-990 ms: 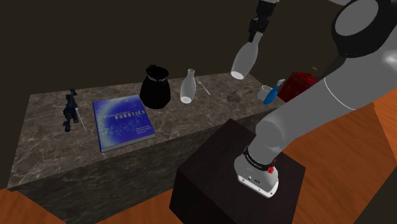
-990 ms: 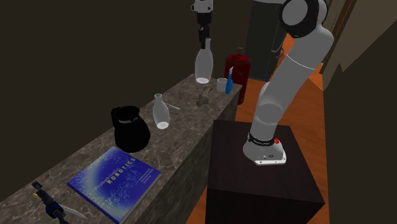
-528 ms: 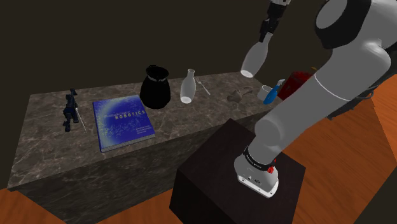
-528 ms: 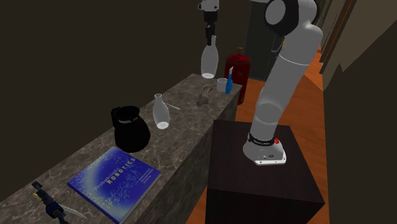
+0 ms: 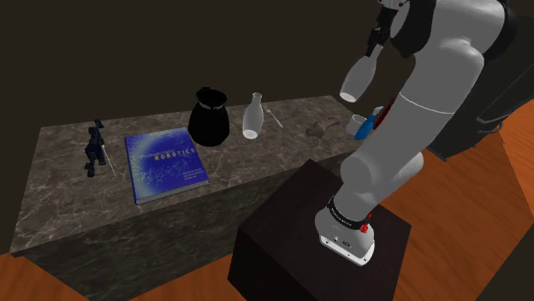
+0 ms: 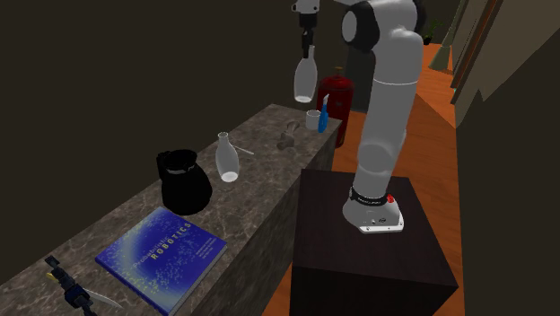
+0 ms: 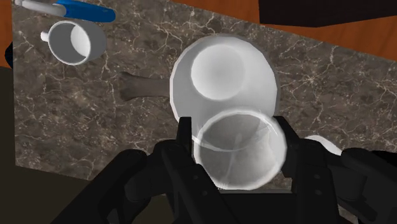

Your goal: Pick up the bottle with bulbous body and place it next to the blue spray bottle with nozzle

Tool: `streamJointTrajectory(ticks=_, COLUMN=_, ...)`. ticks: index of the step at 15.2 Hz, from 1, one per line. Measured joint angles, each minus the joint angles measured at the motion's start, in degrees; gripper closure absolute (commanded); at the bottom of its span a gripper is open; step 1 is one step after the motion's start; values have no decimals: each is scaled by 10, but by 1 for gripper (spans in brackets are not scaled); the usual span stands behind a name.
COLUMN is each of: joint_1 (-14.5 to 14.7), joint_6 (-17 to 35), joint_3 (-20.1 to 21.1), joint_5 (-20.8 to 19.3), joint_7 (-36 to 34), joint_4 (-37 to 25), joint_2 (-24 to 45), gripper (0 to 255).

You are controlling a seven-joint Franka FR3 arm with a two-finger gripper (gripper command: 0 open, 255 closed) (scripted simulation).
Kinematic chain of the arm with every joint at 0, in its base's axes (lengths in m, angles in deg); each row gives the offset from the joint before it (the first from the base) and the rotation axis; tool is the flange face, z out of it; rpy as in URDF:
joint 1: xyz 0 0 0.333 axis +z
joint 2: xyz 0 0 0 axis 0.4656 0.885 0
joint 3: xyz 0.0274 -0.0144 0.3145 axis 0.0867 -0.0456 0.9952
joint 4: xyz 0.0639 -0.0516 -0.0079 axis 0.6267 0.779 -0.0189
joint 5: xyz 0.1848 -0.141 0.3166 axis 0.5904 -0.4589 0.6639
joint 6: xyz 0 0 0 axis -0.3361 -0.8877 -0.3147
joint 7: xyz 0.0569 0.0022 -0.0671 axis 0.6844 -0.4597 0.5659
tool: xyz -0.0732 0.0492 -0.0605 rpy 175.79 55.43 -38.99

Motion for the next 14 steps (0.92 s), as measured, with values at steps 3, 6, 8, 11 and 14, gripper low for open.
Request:
streamJointTrajectory(ticks=3, joint_1=-47, joint_6=-18, joint_3=-20, joint_5=46, joint_7=57, joint_4=-74, joint_2=71, gripper=255)
streamJointTrajectory(ticks=6, joint_1=-113, joint_6=-57, joint_3=-27, joint_5=102, joint_7=107, joint_4=-182, joint_2=156, gripper=255)
streamJointTrajectory(ticks=8, joint_1=-167, joint_6=-93, joint_3=-24, joint_5=139, joint_7=131, joint_4=-269, joint_2=214, gripper=255)
streamJointTrajectory(ticks=11, joint_1=-185, joint_6=-79, joint_3=-22, joint_5=149, joint_7=145, joint_4=-270, joint_2=232, gripper=255)
streamJointTrajectory(ticks=14, joint_1=-172, joint_6=-48, joint_3=-24, joint_5=142, joint_7=147, joint_4=-228, joint_2=221, gripper=255)
